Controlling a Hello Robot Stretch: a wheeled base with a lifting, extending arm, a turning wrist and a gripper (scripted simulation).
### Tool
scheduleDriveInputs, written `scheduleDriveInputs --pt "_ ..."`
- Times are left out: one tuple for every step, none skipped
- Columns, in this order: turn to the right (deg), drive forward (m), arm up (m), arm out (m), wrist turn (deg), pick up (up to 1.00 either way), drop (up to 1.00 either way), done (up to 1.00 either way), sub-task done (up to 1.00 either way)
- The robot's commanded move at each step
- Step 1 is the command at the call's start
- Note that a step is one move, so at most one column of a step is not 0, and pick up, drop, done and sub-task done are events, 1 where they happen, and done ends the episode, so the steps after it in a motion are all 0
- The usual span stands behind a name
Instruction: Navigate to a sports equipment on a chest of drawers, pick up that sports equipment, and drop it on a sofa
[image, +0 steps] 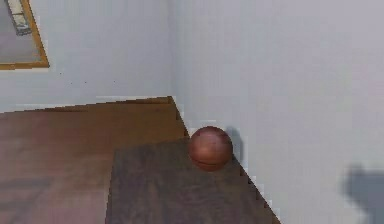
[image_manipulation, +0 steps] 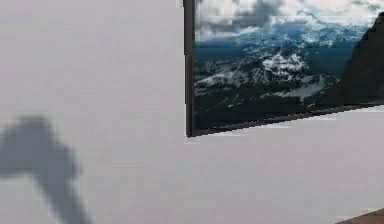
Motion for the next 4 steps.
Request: scheduleDriveInputs --pt "-45.0 0.00 0.00 0.00 0.0 0.00 0.00 0.00 0.00" --pt "-36.0 0.00 0.00 0.00 0.0 0.00 0.00 0.00 0.00" --pt "0.0 0.00 0.50 0.00 0.0 0.00 0.00 0.00 0.00" --pt "0.0 0.00 0.38 0.00 0.0 0.00 0.00 0.00 0.00"
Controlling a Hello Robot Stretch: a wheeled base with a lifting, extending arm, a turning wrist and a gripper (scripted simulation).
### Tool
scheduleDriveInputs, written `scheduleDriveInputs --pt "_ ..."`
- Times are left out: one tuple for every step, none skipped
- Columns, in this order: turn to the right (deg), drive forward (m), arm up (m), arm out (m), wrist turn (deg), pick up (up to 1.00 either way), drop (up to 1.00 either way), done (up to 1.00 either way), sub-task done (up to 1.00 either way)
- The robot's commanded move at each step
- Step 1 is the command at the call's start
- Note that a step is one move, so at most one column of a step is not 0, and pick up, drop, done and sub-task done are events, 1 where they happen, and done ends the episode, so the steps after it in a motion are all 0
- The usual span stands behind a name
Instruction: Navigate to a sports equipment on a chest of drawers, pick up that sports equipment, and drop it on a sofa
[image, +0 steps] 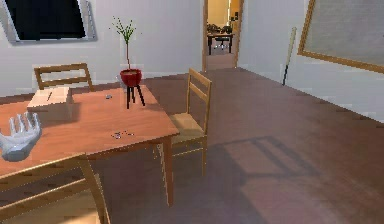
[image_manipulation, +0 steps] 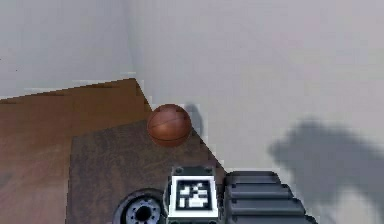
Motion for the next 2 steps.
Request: scheduleDriveInputs --pt "0.0 0.00 0.00 0.48 0.0 0.00 0.00 0.00 0.00" --pt "0.0 0.00 0.00 0.00 45.0 0.00 0.00 0.00 0.00"
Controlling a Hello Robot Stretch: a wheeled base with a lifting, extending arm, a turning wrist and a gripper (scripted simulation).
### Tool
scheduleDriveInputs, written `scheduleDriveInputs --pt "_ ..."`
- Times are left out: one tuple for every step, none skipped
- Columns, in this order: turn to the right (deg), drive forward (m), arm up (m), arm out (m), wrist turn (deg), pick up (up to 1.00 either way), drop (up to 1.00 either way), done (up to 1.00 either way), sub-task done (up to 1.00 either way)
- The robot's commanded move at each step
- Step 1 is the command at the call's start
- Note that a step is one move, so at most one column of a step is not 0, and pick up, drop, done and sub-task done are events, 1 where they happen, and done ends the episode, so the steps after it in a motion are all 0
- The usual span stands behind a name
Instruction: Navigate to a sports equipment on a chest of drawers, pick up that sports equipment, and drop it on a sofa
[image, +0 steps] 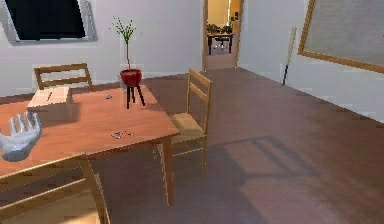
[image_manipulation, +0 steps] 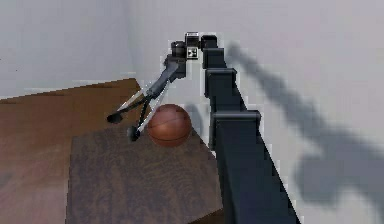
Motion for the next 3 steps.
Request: scheduleDriveInputs --pt "0.0 0.00 0.00 0.00 45.0 0.00 0.00 0.00 0.00" --pt "0.0 0.00 0.00 0.00 45.0 0.00 0.00 0.00 0.00" --pt "0.0 0.00 0.00 0.00 21.0 0.00 0.00 0.00 0.00"
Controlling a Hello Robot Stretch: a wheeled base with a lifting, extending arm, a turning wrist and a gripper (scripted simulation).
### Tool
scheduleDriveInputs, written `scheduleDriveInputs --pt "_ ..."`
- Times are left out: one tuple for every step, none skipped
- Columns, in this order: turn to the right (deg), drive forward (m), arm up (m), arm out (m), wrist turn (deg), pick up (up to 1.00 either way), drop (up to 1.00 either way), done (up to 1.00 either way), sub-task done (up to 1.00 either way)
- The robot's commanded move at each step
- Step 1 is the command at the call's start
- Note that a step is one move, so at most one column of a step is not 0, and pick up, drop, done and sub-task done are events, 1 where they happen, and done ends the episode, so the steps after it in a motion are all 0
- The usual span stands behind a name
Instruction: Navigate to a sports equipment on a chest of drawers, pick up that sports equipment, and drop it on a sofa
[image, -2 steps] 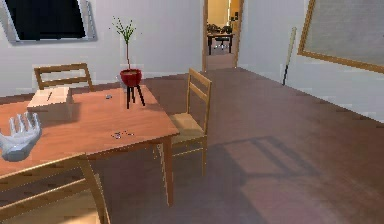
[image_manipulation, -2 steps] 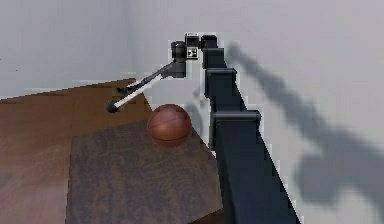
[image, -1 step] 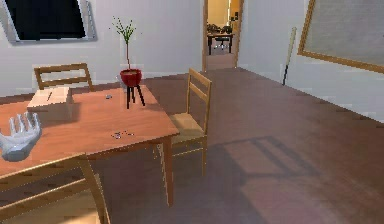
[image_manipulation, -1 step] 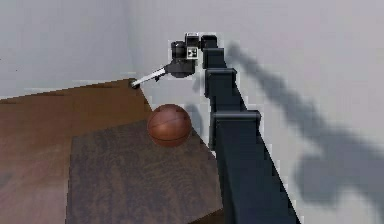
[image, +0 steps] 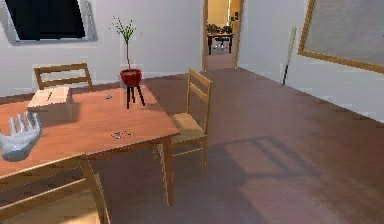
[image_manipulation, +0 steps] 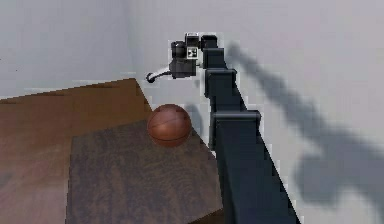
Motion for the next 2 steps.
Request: scheduleDriveInputs --pt "0.0 0.00 -0.30 0.00 0.0 0.00 0.00 0.00 0.00" --pt "0.0 0.00 0.00 0.00 0.0 1.00 0.00 0.00 0.00"
